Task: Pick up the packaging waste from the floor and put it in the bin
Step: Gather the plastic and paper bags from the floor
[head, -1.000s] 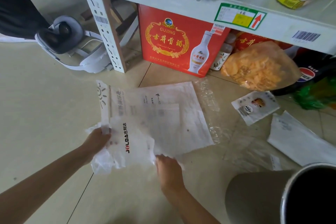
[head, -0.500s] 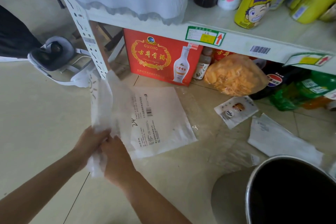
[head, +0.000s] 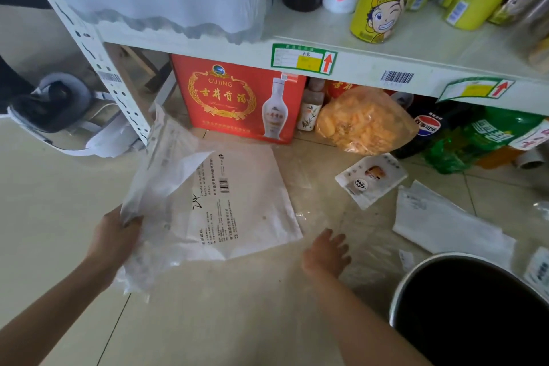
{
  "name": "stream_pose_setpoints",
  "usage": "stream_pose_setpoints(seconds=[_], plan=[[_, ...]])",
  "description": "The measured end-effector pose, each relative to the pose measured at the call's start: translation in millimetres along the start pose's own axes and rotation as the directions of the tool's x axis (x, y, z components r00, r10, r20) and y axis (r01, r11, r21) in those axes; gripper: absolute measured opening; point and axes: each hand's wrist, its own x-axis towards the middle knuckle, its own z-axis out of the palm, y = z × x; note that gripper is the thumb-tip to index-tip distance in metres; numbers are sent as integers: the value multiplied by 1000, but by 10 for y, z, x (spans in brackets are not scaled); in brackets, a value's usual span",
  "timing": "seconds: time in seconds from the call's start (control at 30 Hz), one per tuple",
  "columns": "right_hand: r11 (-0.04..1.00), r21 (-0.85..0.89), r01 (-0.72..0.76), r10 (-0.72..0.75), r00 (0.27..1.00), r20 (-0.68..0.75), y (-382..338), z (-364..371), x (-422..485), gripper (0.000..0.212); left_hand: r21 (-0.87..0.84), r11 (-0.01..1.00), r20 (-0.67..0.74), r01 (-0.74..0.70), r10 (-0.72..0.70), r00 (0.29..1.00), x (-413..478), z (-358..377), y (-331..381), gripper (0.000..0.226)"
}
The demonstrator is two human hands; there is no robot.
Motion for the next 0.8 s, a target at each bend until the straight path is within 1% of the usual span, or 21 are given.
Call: stream_pose_setpoints(seconds=[0.03,0.07,0.1,0.13,0.17,0.23,0.27,0.3,0.37,0.4,0.43,0.5,0.53,0.57,0.63,0.7,0.73,0.77,0.8], plan=[[995,62,-77,77,997,1,91,67,75,48,20,1000,11,-3,3,1000,-13,18,-45,15],[977,159,-140,137,990,31,160,134,148,48,35,999,24,-4,3,1000,-26,32,-86,16],[951,252,-177,164,984,71,188,209,210,48,38,999,36,-1,-1,999,-39,44,-115,16],[936,300,-184,167,983,82,196,291,257,48,34,999,44,4,-6,999,-52,57,-136,16],[938,301,-173,166,985,50,178,360,285,46,25,1000,45,9,-10,999,-58,70,-154,16],[956,244,-164,189,978,-83,124,428,294,39,5,1000,28,14,-14,1000,-35,91,-174,16],[971,192,-146,175,974,-143,107,437,291,34,-4,1000,14,18,-18,1000,-13,102,-182,19],[986,125,-108,128,978,-163,101,438,281,31,-8,1000,4,23,-23,1000,10,117,-186,20],[998,46,-47,51,994,-100,94,446,271,29,8,1000,-8,22,-22,1000,31,163,-145,23],[996,76,-50,54,997,-61,72,438,243,28,36,999,-19,5,-5,1000,35,188,-120,26],[989,139,-59,62,998,-21,16,432,202,26,66,998,-33,-21,23,999,48,213,-95,30],[942,330,-59,49,998,36,-144,397,35,24,115,993,-48,-39,45,998,31,242,-3,30],[895,445,-41,31,999,30,-240,369,-67,23,129,991,-49,-37,44,998,28,238,47,28],[827,562,4,0,1000,-8,-349,325,-183,22,139,990,-55,-36,44,998,38,221,78,25],[629,762,154,-42,986,-164,-572,170,-459,24,172,984,-76,-45,58,995,24,141,161,22],[451,832,322,-115,946,-304,-788,15,-816,32,201,978,-55,-60,72,996,-40,40,266,21],[364,856,368,-184,929,-321,-873,-57,-995,34,184,982,-37,-51,59,998,-99,-9,353,19],[293,877,382,-265,913,-309,-942,-150,-1155,34,153,987,-11,-55,57,998,-190,-53,511,19],[246,896,370,-337,899,-280,-1037,-211,-1288,33,127,989,34,-75,71,997,-278,-81,676,24]])
